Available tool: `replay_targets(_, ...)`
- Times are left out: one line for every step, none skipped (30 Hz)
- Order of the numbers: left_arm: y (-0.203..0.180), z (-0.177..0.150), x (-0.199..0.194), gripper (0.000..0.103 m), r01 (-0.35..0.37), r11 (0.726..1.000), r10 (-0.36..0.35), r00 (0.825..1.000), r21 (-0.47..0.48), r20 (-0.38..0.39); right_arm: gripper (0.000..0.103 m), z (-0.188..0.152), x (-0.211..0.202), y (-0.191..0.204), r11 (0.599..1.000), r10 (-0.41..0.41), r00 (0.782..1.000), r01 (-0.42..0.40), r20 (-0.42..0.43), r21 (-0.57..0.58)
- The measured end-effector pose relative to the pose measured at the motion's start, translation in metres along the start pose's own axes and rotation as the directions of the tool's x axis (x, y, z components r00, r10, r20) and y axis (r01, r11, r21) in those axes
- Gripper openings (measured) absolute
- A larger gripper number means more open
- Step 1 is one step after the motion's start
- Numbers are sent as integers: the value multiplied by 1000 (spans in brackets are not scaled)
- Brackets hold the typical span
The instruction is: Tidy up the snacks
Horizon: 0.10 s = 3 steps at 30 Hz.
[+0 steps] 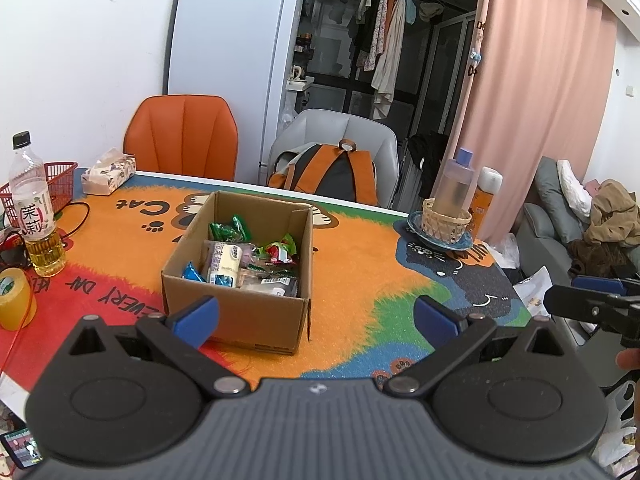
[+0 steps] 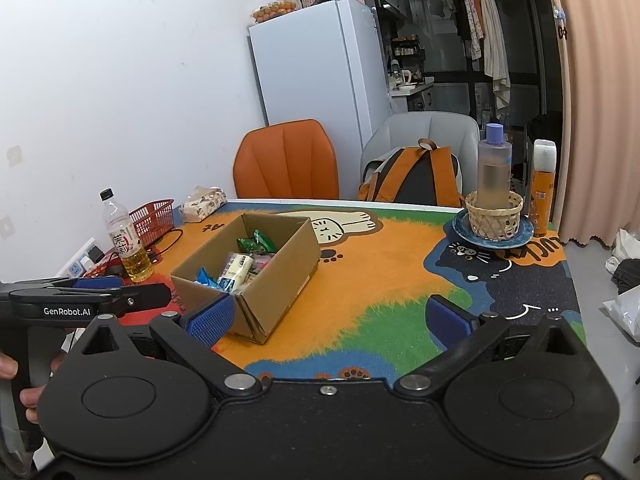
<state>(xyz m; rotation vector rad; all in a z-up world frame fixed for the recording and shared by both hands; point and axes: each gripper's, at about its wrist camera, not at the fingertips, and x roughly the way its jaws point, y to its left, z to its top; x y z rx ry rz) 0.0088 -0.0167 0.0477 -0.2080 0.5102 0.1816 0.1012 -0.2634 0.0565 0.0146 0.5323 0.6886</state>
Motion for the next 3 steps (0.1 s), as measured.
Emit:
replay_targets(0, 0, 0, 103, 1, 1000, -1, 1000, -2, -1, 103, -1, 0, 0, 1000, -1, 1000, 1, -1, 1)
replay_targets(0, 0, 0, 103, 1, 1000, -1, 1000, -2, -1, 103, -1, 1, -1, 1000, -2, 1000, 2, -2, 2)
replay_targets(-1, -1, 1, 103, 3, 1000, -3, 1000, -1, -3, 103, -1, 1, 0, 1000, -1, 1000, 1, -2, 2)
